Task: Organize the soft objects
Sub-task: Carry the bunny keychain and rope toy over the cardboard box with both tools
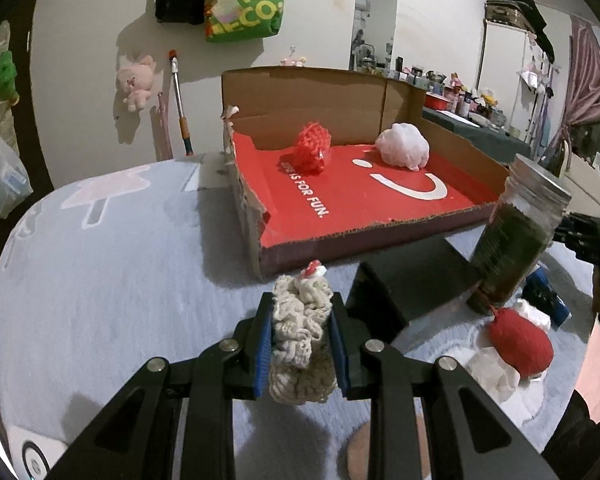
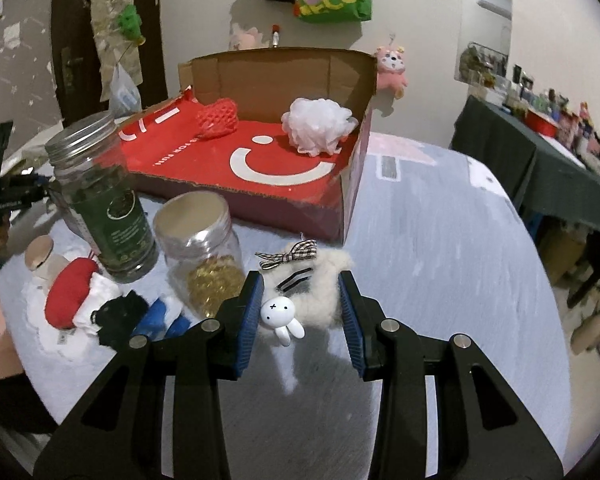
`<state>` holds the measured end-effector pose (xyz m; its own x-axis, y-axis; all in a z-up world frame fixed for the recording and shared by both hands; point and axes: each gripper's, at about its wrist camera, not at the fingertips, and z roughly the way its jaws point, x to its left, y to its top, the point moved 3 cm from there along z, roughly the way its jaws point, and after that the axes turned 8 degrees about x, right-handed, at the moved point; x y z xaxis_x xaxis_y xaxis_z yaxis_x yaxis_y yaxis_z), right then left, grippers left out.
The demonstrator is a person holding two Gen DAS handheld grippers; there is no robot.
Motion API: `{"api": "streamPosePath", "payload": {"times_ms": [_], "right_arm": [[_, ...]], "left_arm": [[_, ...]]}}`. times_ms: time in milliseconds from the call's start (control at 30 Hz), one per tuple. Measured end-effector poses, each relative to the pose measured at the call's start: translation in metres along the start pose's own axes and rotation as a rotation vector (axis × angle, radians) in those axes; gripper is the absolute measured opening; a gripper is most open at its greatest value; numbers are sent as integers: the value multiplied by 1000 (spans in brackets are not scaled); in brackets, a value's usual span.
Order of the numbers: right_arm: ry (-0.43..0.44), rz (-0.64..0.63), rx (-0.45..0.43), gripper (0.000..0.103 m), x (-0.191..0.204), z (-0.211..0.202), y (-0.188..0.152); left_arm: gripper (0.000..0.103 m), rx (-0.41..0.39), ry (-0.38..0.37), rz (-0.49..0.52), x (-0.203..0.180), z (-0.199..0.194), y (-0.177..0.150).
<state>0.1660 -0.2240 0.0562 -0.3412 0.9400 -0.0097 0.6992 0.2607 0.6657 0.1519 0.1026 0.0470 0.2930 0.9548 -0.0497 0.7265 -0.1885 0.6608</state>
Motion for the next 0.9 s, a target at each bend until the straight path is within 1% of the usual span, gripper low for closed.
{"api": "streamPosePath", "payload": {"times_ms": [233, 500, 567, 700, 800, 900], "right_arm": [[2, -51, -26, 36, -1, -1, 22], [48, -86, -47, 36, 1, 3, 57], [70, -88, -40, 36, 1, 8, 67], [93, -87, -10, 36, 6, 26, 93], [92, -79, 32, 36, 9, 45, 110], [73, -66, 107, 36, 11, 70, 129]], "left_arm": [[27, -16, 8, 42, -3, -5, 23], [27, -19, -24, 75, -19, 1, 64], [27, -6, -22, 73, -22, 7, 75], [27, 57, -3, 66, -29, 32, 100], [27, 102, 37, 78, -33, 50, 115], [27, 147, 68, 78, -36, 69, 128]]}}
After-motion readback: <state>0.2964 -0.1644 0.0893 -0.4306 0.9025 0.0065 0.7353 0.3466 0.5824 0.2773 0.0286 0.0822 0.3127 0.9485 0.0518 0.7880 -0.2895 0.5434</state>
